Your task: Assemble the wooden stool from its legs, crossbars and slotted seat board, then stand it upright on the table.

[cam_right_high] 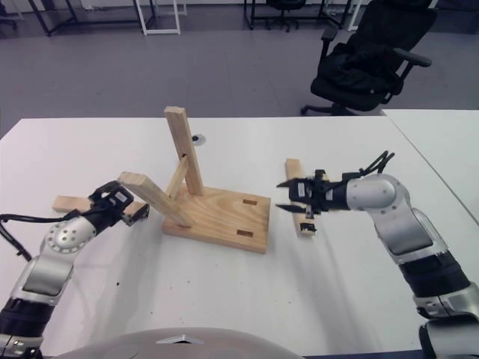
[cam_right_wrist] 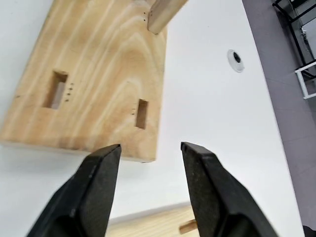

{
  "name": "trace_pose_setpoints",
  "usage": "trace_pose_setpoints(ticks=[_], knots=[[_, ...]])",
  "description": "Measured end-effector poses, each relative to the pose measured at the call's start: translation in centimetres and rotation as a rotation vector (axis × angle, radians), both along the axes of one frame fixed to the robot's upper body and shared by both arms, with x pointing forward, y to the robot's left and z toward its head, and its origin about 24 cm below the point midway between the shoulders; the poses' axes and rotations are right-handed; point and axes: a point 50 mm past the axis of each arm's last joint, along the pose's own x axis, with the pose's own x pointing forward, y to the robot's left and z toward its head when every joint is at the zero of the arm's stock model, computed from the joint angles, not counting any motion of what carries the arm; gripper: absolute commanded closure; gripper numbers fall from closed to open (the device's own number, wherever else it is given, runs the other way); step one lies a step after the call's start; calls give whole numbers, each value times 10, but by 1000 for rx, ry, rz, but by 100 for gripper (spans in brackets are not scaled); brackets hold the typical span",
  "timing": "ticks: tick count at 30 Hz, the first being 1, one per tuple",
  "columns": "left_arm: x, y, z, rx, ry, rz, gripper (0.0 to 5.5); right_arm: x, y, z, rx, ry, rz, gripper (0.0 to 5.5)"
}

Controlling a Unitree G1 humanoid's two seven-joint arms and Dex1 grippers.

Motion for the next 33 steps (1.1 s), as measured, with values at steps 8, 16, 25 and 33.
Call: trace_pose_setpoints(ticks=[8, 16, 25, 33], knots=[[-67, -30, 3, -48, 284, -304, 100, 59, 15, -78, -100, -74, -176, 323], [-19, -63, -29, -186, 204, -228, 100, 42, 14, -85, -35, 92, 64, 323], [38, -83, -37, -187, 76, -188, 100, 0, 17, -90, 82, 183, 60, 323], [21, -53, -3, -215, -68, -74, 100, 18, -22, -67, 325, -81, -524, 323]])
